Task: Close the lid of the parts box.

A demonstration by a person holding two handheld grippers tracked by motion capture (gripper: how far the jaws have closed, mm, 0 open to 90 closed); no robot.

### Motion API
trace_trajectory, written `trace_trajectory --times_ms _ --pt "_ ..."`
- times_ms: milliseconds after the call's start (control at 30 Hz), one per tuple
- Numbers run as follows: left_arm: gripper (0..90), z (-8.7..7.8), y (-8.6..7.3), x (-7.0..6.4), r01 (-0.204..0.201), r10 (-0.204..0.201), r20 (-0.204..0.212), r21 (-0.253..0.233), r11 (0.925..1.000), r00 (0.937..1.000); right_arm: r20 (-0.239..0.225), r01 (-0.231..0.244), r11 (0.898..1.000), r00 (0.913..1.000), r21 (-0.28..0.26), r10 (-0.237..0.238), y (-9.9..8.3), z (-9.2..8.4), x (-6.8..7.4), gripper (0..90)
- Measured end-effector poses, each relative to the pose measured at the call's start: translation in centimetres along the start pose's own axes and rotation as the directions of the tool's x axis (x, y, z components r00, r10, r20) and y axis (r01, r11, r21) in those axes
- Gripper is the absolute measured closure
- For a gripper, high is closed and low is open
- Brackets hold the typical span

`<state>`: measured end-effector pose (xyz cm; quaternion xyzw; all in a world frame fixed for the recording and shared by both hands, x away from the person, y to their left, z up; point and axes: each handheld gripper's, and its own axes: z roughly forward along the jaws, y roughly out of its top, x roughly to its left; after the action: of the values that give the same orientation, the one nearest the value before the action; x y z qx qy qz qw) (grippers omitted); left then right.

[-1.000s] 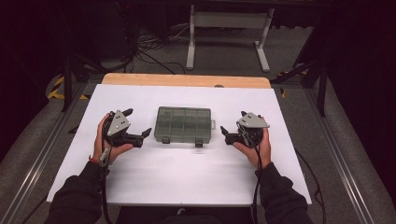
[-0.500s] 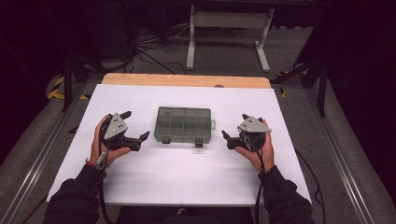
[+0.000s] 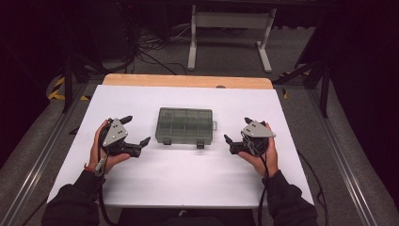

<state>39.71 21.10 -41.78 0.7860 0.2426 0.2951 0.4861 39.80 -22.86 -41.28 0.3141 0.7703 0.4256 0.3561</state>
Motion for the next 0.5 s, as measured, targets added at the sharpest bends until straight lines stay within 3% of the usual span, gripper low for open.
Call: trace_trajectory --times_ms 67,500 --pt "3.8 -0.2 0.0 -0.2 -0.022 0.022 -0.001 0.006 0.9997 0.9998 -0.002 0.001 1.000 1.0000 0.001 -0.001 -0.1 -0.1 0.1 5.8" --pt "4.1 -1.1 -0.4 -1.0 -0.033 0.033 -0.001 -0.003 0.9995 0.9995 -0.007 0.014 1.000 0.9999 0.007 -0.014 -0.6 -0.7 0.7 5.8"
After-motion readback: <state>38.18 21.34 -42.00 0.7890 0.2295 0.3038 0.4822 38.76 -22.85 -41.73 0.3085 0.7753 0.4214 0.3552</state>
